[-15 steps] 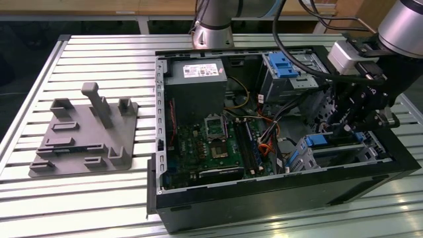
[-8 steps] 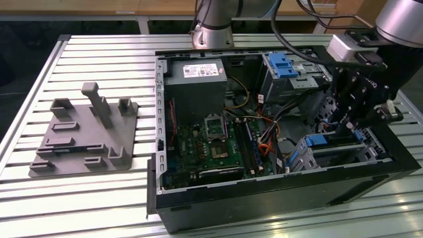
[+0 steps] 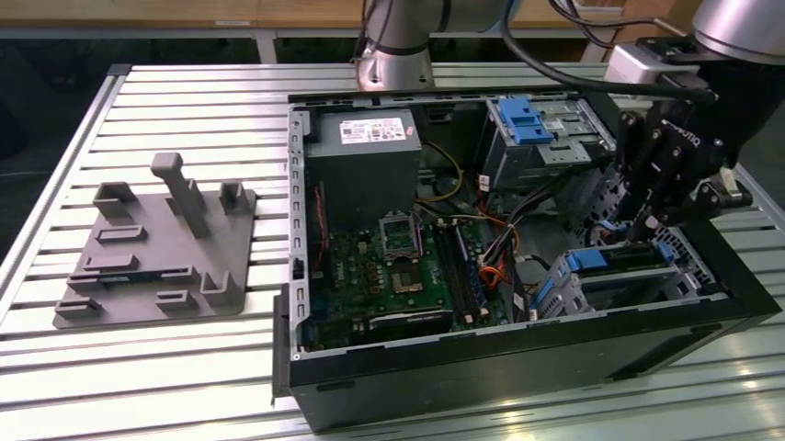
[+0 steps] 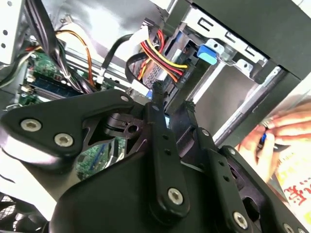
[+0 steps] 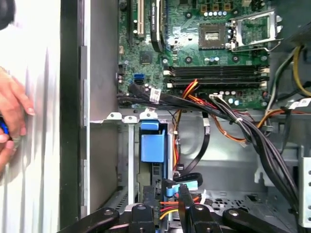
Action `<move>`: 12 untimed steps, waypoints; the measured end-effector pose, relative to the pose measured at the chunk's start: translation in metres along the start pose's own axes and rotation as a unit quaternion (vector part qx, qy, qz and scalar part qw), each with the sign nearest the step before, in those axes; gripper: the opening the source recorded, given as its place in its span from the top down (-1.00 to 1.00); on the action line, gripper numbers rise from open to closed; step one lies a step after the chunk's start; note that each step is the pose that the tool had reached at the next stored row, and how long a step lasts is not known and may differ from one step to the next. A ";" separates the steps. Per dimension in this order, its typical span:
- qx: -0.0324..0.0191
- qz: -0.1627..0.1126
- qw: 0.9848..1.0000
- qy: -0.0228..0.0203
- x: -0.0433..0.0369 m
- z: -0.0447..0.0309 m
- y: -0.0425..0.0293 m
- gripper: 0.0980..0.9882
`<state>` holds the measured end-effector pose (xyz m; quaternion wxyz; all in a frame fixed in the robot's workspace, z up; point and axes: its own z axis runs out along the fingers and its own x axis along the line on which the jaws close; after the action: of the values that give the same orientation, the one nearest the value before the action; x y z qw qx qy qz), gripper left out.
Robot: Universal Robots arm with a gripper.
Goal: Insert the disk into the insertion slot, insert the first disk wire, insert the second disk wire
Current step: 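Insert the second disk wire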
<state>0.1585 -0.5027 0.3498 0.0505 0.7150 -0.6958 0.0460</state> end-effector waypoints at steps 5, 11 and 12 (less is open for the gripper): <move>0.003 0.001 1.000 0.010 -0.0113 0.0006 0.0075 0.47; 0.004 0.001 1.000 0.023 -0.0162 0.0026 0.0085 0.47; 0.004 0.001 1.000 0.026 -0.0162 0.0027 0.0085 0.47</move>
<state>0.1495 -0.4873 0.3450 0.0660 0.7132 -0.6946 0.0676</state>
